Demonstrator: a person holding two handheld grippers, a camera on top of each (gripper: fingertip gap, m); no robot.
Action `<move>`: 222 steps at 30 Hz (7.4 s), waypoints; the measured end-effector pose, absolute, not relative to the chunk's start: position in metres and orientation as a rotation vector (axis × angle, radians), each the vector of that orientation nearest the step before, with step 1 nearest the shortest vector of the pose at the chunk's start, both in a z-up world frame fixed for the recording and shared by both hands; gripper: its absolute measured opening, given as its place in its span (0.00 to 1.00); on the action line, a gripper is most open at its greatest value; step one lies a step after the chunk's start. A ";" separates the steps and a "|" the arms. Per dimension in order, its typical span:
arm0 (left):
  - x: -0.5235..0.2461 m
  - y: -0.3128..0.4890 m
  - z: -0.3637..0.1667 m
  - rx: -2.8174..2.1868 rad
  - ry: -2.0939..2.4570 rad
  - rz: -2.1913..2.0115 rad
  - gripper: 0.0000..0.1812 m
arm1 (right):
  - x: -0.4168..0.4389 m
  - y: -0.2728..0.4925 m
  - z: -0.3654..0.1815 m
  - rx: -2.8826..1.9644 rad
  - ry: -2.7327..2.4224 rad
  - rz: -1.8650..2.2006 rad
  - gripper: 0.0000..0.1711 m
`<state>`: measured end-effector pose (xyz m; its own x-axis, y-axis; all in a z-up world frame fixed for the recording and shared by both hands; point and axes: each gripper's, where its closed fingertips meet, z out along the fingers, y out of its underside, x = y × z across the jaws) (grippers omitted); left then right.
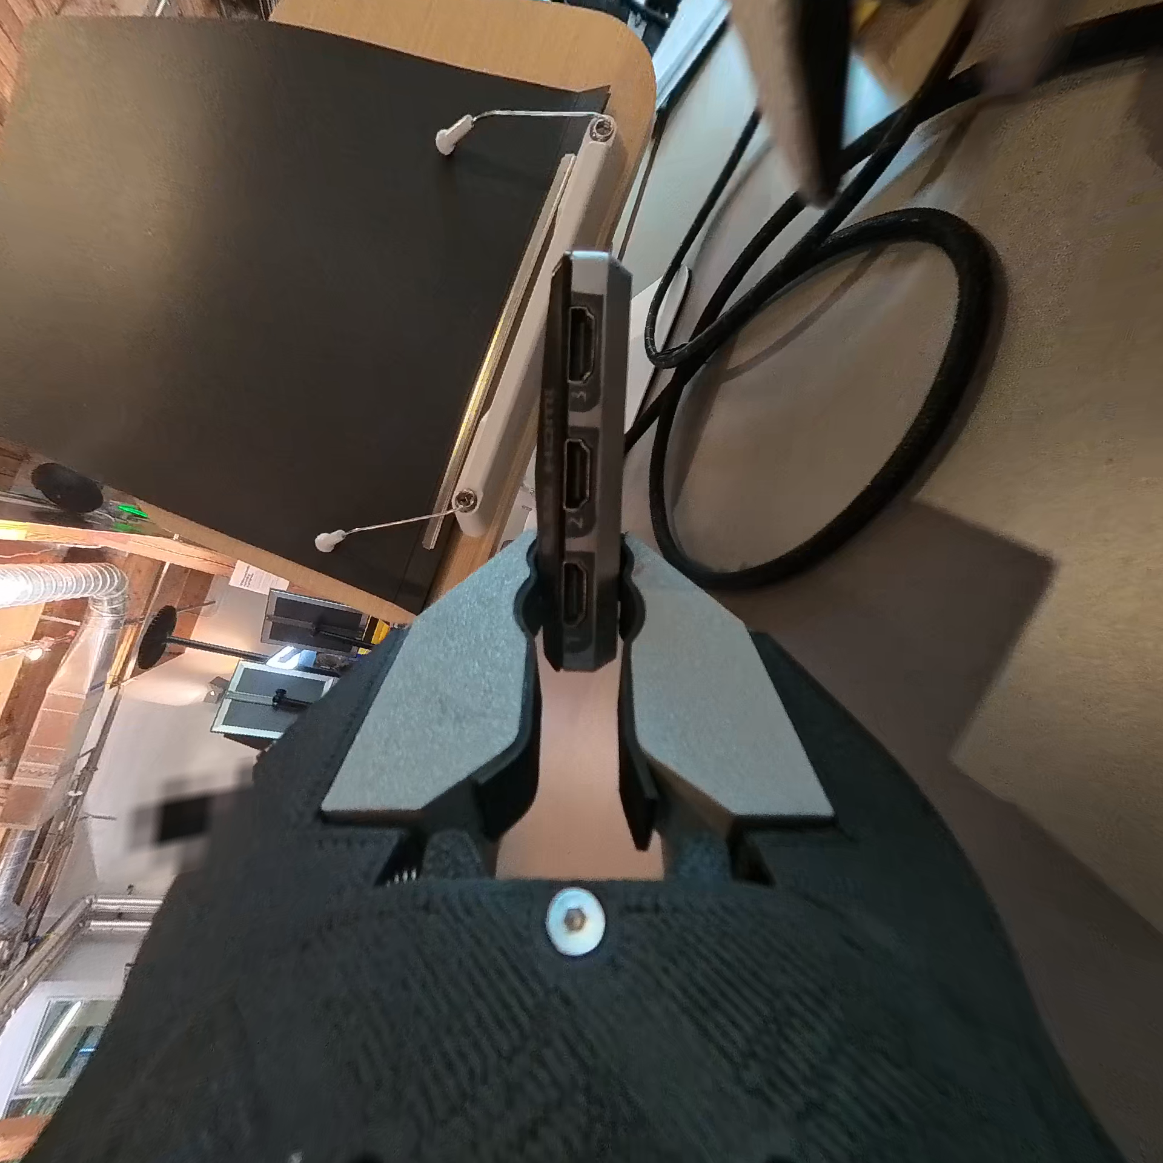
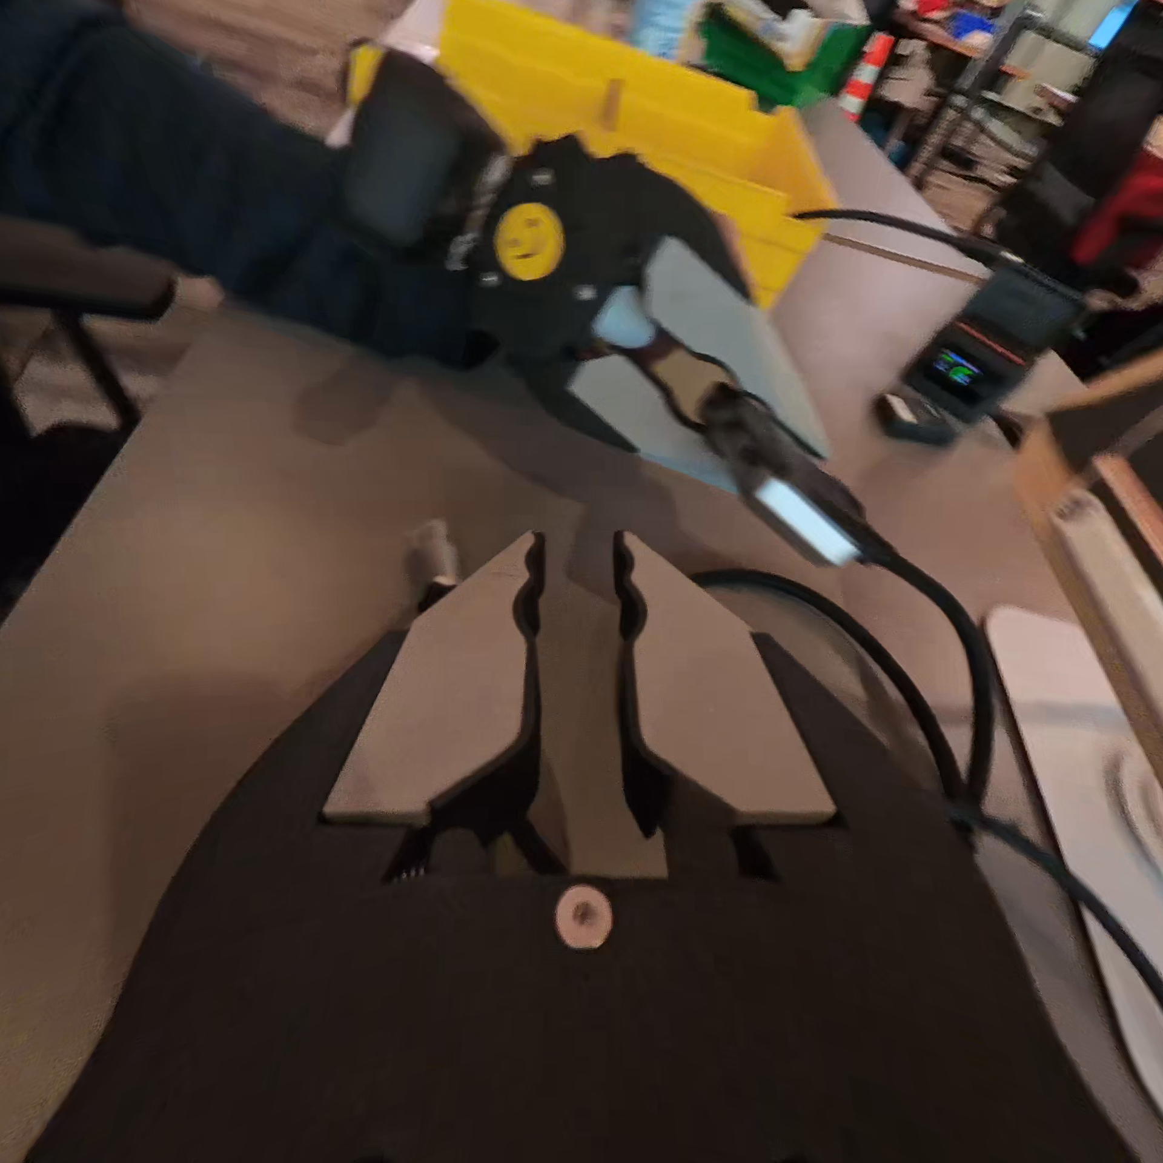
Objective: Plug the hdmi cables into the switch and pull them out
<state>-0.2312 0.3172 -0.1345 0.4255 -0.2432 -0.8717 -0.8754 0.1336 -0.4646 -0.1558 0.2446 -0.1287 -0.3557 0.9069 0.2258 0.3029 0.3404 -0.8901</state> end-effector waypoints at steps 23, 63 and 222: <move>-0.216 0.310 -0.131 -1.339 1.169 0.682 0.10 | -0.168 0.277 -0.102 -0.952 -1.578 0.624 0.27; -0.156 0.249 -0.088 -1.289 1.057 -0.201 0.10 | -0.150 0.251 -0.082 -0.894 -1.563 1.259 0.15; -0.189 0.281 -0.119 -1.818 0.572 -0.713 0.11 | -0.167 0.280 -0.139 -1.050 -1.727 0.485 0.11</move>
